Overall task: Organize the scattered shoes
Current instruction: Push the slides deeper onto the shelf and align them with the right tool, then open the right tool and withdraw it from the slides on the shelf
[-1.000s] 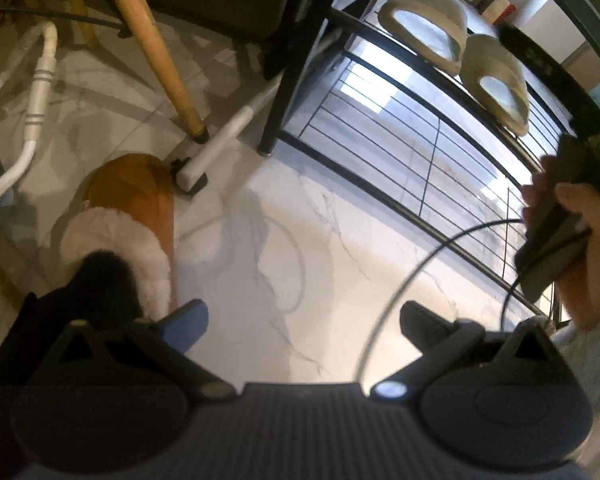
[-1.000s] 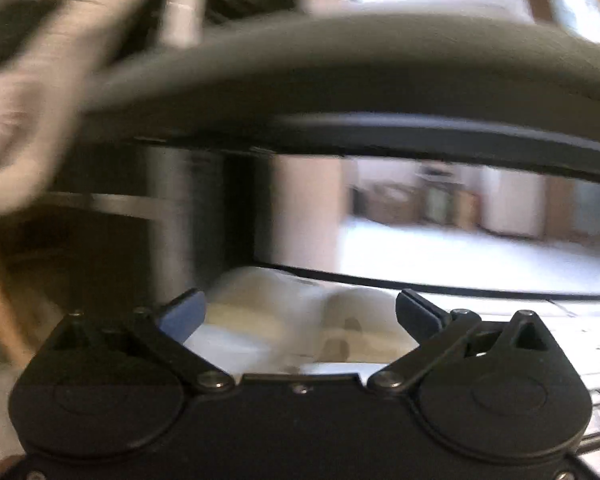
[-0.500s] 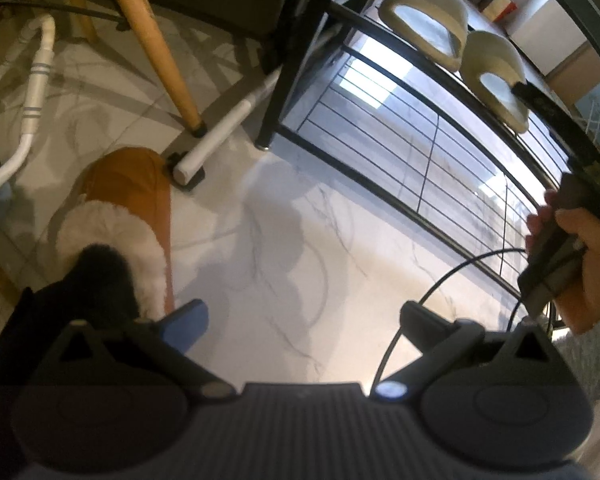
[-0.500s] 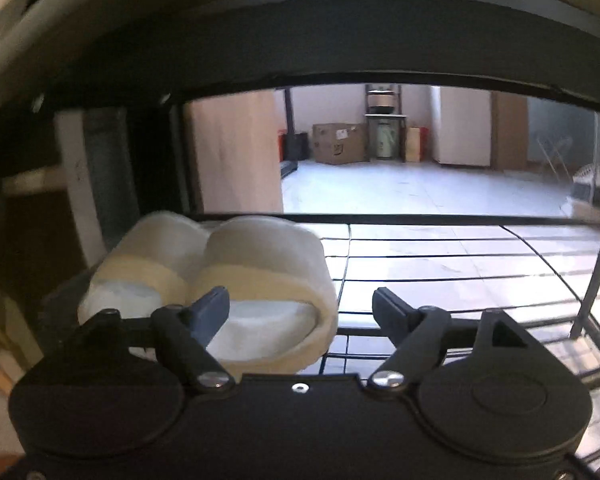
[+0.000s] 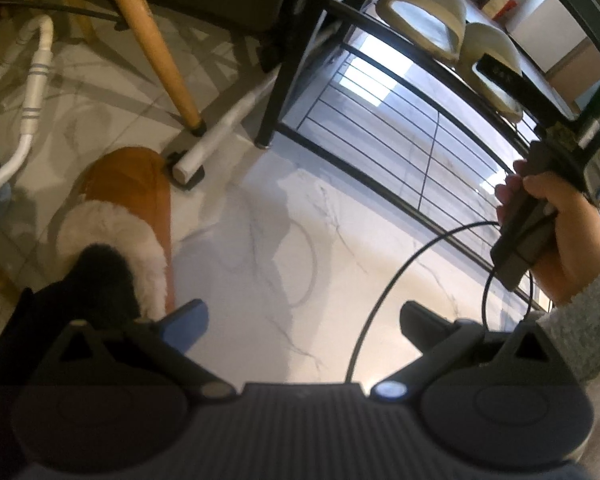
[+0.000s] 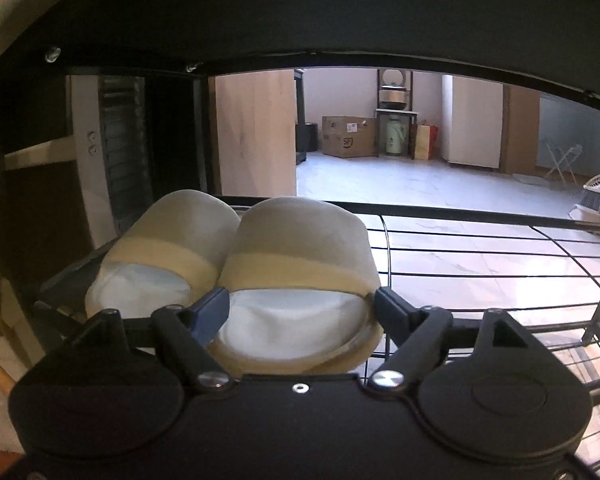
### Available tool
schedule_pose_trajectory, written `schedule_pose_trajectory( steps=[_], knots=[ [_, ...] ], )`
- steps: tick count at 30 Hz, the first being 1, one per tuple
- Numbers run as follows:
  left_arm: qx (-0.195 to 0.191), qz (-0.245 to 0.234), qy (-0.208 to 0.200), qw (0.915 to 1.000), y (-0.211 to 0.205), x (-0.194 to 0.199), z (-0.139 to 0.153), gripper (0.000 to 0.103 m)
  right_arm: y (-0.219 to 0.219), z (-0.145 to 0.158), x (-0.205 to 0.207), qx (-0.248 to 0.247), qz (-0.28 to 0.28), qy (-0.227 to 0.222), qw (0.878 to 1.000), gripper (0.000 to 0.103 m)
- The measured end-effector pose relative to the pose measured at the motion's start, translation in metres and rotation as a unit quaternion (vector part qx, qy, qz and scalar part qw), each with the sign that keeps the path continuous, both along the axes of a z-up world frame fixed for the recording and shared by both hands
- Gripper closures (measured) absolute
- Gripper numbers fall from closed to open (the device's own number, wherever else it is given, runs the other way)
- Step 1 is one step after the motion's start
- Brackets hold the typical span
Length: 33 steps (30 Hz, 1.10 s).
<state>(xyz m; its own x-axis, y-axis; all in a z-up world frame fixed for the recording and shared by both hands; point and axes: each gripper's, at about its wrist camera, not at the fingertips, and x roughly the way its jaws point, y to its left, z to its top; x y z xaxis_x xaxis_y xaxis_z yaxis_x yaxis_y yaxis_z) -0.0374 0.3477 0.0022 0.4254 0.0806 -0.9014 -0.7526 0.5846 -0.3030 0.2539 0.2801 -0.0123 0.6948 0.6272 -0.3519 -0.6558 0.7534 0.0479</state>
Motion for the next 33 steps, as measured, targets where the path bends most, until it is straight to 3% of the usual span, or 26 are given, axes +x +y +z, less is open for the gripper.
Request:
schedule_pose_trajectory(
  steps=[9,16,17,18,19,22,28,33],
  knots=[
    [0.0,-0.006,-0.002,1.0,-0.002,0.001,0.001,0.001,0.0,0.001,-0.012,0.0,0.028,0.007,1.0,0.023],
    [-0.004,-0.001,-0.003,1.0,0.0,-0.001,0.0,0.001,-0.008,0.009,-0.014,0.016,0.015,-0.006,1.0,0.021],
    [-0.004,0.0,-0.003,1.0,0.001,-0.001,-0.001,0.001,-0.01,0.01,-0.016,0.023,0.012,0.0,1.0,0.018],
    [-0.001,0.0,-0.002,1.0,0.0,0.0,0.0,0.001,-0.012,0.011,-0.017,0.029,0.009,0.006,1.0,0.008],
    [0.004,-0.002,-0.001,1.0,0.0,0.0,0.0,0.001,-0.014,0.012,-0.022,0.041,0.003,0.007,0.999,0.001],
    [0.019,-0.005,0.002,0.9998,-0.002,0.002,0.001,0.001,-0.014,0.013,-0.044,0.056,0.0,-0.013,0.998,0.0],
    [0.067,0.01,0.013,0.9976,0.0,0.001,0.007,0.001,0.001,0.018,-0.084,0.021,0.019,-0.015,0.999,0.0],
    [0.134,0.042,0.018,0.9898,0.008,-0.006,0.016,0.001,-0.001,0.031,-0.111,-0.011,0.028,0.003,1.0,0.0]
  ],
)
